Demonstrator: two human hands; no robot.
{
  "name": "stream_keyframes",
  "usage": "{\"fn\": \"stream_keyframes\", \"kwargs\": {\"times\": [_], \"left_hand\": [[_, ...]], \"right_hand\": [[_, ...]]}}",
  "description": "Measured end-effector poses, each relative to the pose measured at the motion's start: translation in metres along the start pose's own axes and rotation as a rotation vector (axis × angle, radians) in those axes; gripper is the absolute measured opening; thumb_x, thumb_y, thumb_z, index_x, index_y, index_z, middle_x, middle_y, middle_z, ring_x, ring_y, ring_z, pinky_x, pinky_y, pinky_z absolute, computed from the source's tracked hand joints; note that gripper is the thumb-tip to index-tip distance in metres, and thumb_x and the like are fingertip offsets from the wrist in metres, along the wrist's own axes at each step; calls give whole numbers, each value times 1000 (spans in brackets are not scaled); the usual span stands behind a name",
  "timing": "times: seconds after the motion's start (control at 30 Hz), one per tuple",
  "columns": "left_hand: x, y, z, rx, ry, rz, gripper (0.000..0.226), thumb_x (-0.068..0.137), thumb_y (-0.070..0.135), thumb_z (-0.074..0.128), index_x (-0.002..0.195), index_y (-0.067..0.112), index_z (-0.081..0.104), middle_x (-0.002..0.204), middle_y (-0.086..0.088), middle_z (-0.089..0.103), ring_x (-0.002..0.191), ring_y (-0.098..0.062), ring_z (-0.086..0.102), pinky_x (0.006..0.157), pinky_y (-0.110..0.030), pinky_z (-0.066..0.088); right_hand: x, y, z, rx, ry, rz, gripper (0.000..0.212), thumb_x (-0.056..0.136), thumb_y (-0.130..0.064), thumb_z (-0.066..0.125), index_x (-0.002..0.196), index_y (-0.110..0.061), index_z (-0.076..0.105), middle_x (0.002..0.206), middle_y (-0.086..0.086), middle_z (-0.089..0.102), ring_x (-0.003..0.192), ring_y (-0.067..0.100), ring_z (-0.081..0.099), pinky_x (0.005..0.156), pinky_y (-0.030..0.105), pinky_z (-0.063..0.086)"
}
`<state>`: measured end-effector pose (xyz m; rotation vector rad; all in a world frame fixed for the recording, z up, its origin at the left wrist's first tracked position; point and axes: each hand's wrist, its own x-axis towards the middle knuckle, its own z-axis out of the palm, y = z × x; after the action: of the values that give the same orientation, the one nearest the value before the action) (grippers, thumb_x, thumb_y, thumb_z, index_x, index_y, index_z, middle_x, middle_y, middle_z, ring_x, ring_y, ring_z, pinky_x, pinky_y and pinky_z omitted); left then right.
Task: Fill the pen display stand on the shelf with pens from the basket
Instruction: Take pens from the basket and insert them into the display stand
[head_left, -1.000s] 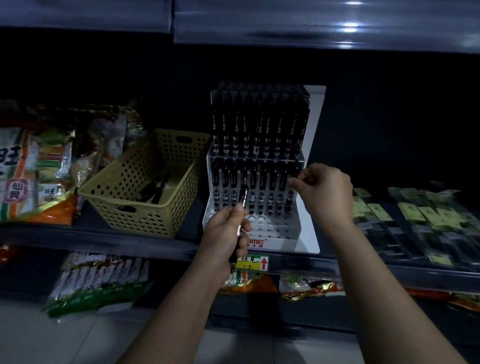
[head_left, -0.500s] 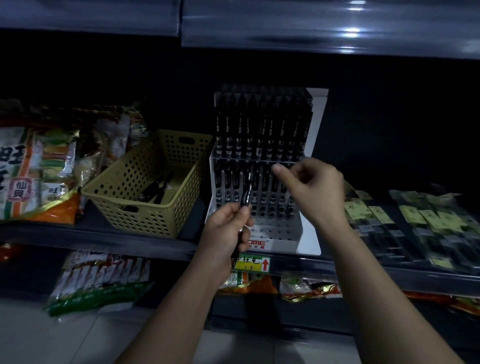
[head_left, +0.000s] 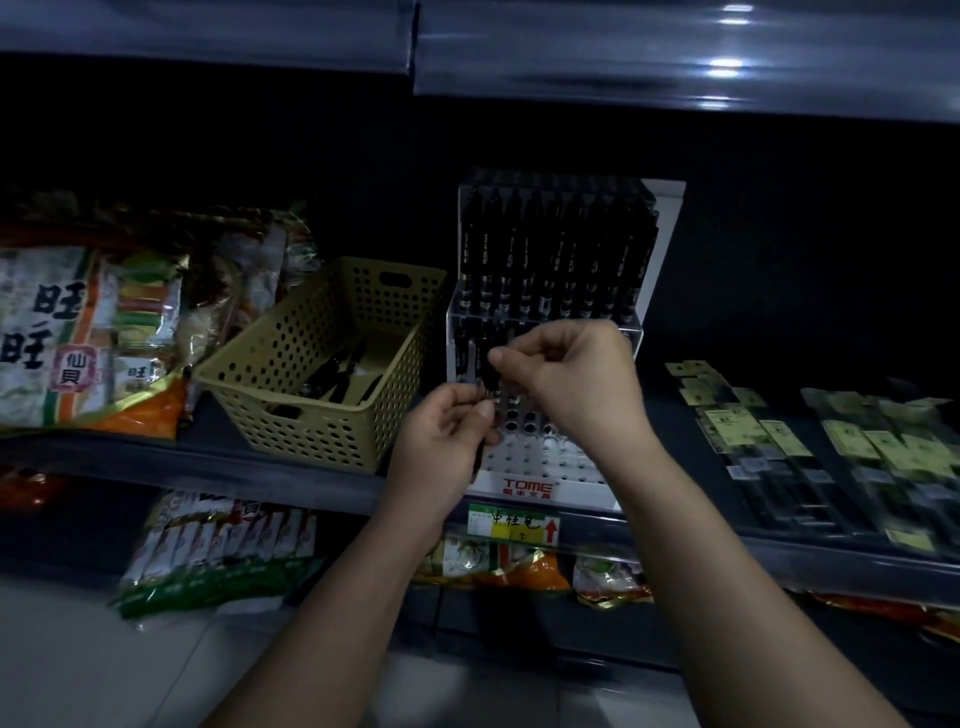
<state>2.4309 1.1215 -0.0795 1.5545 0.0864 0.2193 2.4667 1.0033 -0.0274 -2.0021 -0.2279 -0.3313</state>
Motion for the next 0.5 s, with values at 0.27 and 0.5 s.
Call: {"fn": "stream_keyframes", "kwargs": {"times": [0.27,0.5], "left_hand": [[9,8,-43,737,206,443,16,90,11,60,103,10,68,97,0,60,91,-18,55,76,-32,46],[16,-2,-66,1154,282,326,32,91,19,57,123,15,62,123,-5,60,117,-26,48,94,-41,24]], "right_hand": [[2,-9,3,-92,264,-152,15,81,-31,74,85,-16,76,71,-6,70,67,6,65,66,28,56],[2,4,21,-101,326,-222,17,83,-26,73,88,-11,76,75,0,72,67,9,66,64,29,56]]}}
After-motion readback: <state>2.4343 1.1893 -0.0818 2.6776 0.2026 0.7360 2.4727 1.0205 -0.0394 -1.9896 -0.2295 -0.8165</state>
